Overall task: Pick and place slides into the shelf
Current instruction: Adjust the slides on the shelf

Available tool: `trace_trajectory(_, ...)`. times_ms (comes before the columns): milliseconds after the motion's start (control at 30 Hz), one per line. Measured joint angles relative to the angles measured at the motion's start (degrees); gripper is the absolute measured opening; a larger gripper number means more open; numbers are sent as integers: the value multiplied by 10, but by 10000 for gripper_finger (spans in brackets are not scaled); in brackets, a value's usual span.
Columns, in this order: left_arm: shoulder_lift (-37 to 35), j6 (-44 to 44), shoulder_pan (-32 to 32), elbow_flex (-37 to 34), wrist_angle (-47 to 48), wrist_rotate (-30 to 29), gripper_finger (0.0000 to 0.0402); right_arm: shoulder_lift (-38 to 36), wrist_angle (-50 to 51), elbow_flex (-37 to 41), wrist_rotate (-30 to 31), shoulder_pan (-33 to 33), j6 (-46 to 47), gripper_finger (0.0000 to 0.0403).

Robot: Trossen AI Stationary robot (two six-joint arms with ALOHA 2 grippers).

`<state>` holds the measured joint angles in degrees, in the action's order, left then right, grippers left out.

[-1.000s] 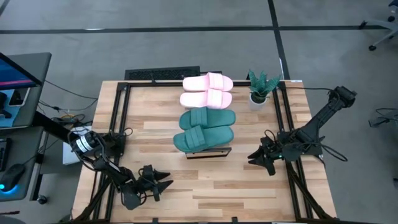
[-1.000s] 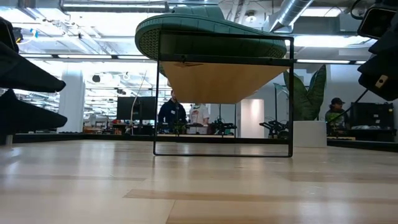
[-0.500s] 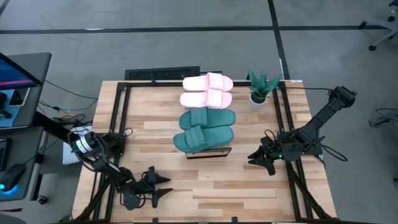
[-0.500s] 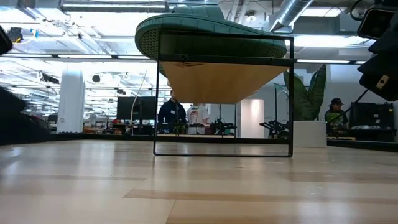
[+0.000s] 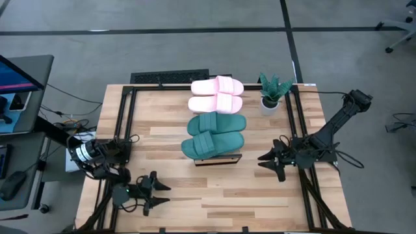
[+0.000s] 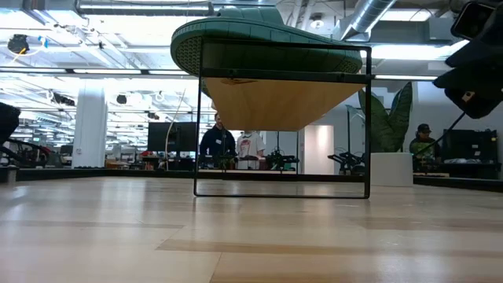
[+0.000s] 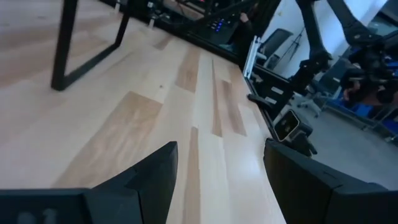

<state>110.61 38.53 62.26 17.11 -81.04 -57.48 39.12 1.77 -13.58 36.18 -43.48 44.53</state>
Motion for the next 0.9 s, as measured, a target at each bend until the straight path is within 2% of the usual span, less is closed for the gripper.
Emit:
trace_trajectory(300,0,41,3,-54,-13,22,226,71,10,0,-12,0,62,129)
trace_trajectory(900,0,43,3,-67,-10,45,226,175,-44,0,-19,0,110,129)
